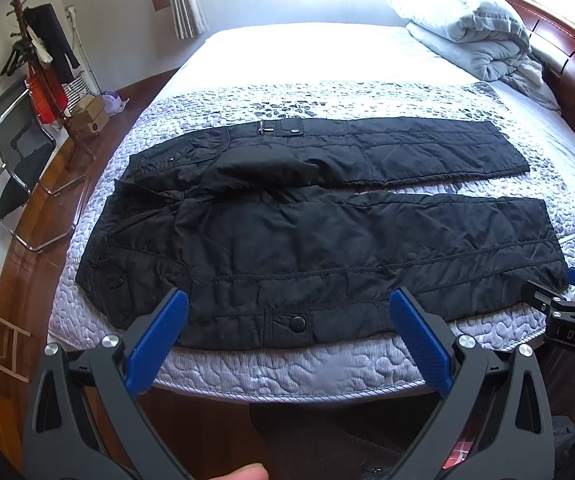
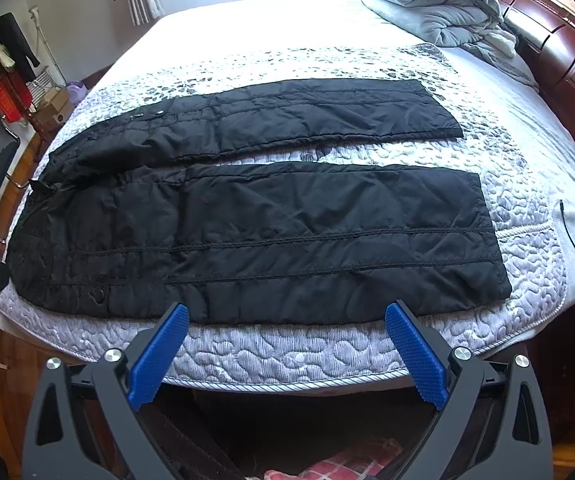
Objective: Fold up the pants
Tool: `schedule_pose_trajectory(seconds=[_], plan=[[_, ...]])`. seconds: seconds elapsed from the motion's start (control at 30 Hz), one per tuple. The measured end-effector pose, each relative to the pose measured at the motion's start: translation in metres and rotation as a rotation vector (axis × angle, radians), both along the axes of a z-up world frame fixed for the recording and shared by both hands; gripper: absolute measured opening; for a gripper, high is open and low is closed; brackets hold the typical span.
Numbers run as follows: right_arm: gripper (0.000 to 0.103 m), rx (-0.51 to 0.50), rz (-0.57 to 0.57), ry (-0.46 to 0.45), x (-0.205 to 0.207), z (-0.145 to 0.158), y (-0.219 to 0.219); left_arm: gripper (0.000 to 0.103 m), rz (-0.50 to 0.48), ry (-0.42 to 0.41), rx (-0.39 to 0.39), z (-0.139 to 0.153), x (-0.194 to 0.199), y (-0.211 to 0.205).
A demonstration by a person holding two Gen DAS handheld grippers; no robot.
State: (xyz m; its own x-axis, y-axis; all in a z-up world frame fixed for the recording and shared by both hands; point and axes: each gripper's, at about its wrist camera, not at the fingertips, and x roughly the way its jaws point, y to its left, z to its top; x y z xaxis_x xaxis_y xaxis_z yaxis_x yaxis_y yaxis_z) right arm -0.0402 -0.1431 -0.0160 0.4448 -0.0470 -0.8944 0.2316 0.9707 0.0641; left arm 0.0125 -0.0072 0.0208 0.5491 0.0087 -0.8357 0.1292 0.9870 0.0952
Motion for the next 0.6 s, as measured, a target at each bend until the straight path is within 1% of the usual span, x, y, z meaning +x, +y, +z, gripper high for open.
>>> schedule_pose_trajectory(seconds=[0.6], plan=[[0.099, 0.0, 0.001, 0.01, 0.016, -0.009, -0.006, 0.1, -0.009, -0.002, 0.013, 0.0, 0.021, -0.003]])
